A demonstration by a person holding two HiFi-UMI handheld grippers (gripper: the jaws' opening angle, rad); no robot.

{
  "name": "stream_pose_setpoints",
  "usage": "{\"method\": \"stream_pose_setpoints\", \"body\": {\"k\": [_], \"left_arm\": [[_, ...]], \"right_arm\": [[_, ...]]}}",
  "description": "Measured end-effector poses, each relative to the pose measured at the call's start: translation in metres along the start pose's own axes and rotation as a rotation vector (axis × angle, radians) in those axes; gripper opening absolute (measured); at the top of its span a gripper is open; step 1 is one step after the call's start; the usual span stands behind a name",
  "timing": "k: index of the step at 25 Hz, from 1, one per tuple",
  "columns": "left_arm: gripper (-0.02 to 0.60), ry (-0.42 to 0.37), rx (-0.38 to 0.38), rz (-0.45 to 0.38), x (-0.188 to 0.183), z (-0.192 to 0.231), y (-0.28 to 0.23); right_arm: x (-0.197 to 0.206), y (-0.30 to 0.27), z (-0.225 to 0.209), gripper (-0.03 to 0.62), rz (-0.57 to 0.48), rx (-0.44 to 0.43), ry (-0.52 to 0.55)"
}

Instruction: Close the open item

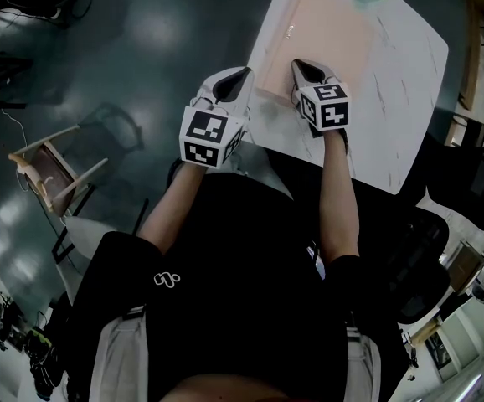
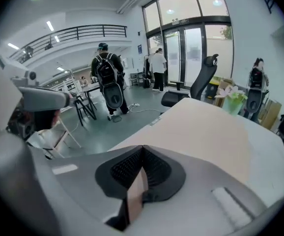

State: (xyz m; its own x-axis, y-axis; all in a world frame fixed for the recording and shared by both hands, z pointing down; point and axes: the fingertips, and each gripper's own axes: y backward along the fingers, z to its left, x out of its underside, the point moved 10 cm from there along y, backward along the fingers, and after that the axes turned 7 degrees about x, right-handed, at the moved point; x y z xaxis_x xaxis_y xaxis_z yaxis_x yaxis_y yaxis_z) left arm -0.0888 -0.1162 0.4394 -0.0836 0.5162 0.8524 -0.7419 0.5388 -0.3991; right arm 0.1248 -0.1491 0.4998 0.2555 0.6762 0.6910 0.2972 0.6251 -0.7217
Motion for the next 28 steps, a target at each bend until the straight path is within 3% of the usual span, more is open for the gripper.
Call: {"method": "stream_pose_setpoints", "body": {"k": [3,11,22,28], "left_arm": [[0.000,0.003,-0.005,0.003,-0.001,0.003,-0.002],[0.000,0.008,0.019,0.035,0.003,0.003,-0.010],[0.000,0.009,0.046,0.051,0.001,0.005,-0.020],[0.000,0.001,0.047,0.040,-0.007,0.006,-0.021]], "right_arm": [[-0.015,-0.012,-0.016,0.003,0.001,0.068,0.031],[-0.033,-0.040,-0.026,0.003,0.032,0.150,0.086],[-0.037,-0.053,-0.027,0.003,0.093,0.133,0.157],[-0.042,-0.041,-0.029,0.003,0.033,0.166,0.129]]}}
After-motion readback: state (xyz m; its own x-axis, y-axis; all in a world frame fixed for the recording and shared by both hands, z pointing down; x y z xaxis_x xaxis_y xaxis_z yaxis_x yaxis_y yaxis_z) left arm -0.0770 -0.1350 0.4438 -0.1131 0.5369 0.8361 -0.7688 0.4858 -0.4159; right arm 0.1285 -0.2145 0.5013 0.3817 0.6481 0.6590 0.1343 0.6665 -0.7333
